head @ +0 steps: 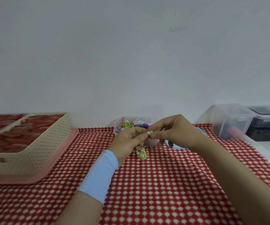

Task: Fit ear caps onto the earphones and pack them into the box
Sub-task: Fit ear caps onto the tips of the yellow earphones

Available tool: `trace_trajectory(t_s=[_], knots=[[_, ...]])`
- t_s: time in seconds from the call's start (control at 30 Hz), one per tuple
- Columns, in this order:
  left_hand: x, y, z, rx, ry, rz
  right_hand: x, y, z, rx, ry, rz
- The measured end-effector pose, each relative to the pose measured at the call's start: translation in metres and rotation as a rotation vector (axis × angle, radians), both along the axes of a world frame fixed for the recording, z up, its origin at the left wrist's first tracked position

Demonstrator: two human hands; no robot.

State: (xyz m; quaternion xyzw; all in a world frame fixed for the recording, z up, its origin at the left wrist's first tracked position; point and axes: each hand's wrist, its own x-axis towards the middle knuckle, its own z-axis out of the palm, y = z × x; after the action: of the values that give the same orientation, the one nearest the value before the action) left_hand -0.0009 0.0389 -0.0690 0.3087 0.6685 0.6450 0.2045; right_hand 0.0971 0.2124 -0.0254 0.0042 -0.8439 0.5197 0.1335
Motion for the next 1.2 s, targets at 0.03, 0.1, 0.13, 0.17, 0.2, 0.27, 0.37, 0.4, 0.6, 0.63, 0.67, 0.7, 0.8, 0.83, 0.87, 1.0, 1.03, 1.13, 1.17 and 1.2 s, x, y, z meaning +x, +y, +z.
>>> trace_trajectory(t_s=[0.03,0.1,0.13,0.17,0.2,0.27,0.37,0.4,0.6,0.63,0.67,0.7,0.8,0.83,0.87,1.0,1.03,1.13,1.17,1.2], knots=[[0.0005,-0.0006,0.0010,0.008,0.007,-0.005,-0.0001,-0.0007,-0.0007,0.009,0.017,-0.007],[0.0013,-0.0009,0.0022,0.004,0.035,0.004,-0.0006,-0.0019,-0.0025,-0.001,0.048,-0.019],[0.0009,-0.0009,0.0020,-0.004,0.047,0.020,-0.0010,-0.0025,-0.0034,-0.008,0.058,-0.024],[0.0009,-0.0011,0.0022,-0.011,0.053,0.036,-0.0012,-0.0030,-0.0037,-0.012,0.063,-0.029],[0.0005,-0.0013,0.0019,-0.014,0.055,0.048,-0.0015,-0.0035,-0.0042,-0.009,0.064,-0.031],[-0.0006,-0.0016,0.0007,-0.023,0.059,0.050,-0.0018,-0.0049,-0.0047,0.012,0.053,-0.032],[-0.0014,-0.0018,0.0004,-0.035,0.069,0.043,-0.0004,-0.0060,-0.0030,-0.011,0.023,-0.028],[-0.0021,-0.0018,0.0000,-0.030,0.062,0.041,0.0007,-0.0053,-0.0018,-0.063,-0.009,-0.017],[-0.0034,-0.0039,-0.0009,-0.001,0.005,-0.004,0.0051,-0.0029,-0.0022,-0.307,-0.166,0.070],[-0.0033,-0.0040,-0.0010,0.000,0.001,-0.010,0.0045,-0.0038,-0.0034,-0.326,-0.186,0.065],[-0.0029,-0.0042,-0.0007,-0.003,0.006,-0.017,0.0035,-0.0049,-0.0046,-0.343,-0.207,0.057],[-0.0021,-0.0044,-0.0004,-0.009,0.020,-0.024,0.0028,-0.0059,-0.0054,-0.359,-0.231,0.053],[0.0001,-0.0050,0.0001,-0.062,0.101,-0.023,0.0008,-0.0055,-0.0078,-0.408,-0.317,0.057],[0.0005,-0.0052,0.0001,-0.070,0.109,-0.016,0.0010,-0.0048,-0.0077,-0.415,-0.341,0.064],[0.0006,-0.0053,-0.0002,-0.064,0.096,-0.015,0.0011,-0.0041,-0.0076,-0.426,-0.360,0.076],[0.0021,-0.0065,0.0015,-0.016,-0.003,-0.043,0.0019,-0.0023,-0.0071,-0.499,-0.390,0.133],[0.0027,-0.0065,0.0026,-0.014,-0.005,-0.046,0.0019,-0.0021,-0.0070,-0.502,-0.395,0.140],[0.0045,-0.0046,0.0055,-0.039,0.062,-0.054,0.0015,0.0005,-0.0055,-0.481,-0.408,0.135],[0.0047,-0.0040,0.0058,-0.054,0.092,-0.053,0.0014,0.0013,-0.0043,-0.468,-0.409,0.121],[0.0045,-0.0035,0.0052,-0.058,0.101,-0.049,0.0011,0.0020,-0.0030,-0.456,-0.406,0.106]])
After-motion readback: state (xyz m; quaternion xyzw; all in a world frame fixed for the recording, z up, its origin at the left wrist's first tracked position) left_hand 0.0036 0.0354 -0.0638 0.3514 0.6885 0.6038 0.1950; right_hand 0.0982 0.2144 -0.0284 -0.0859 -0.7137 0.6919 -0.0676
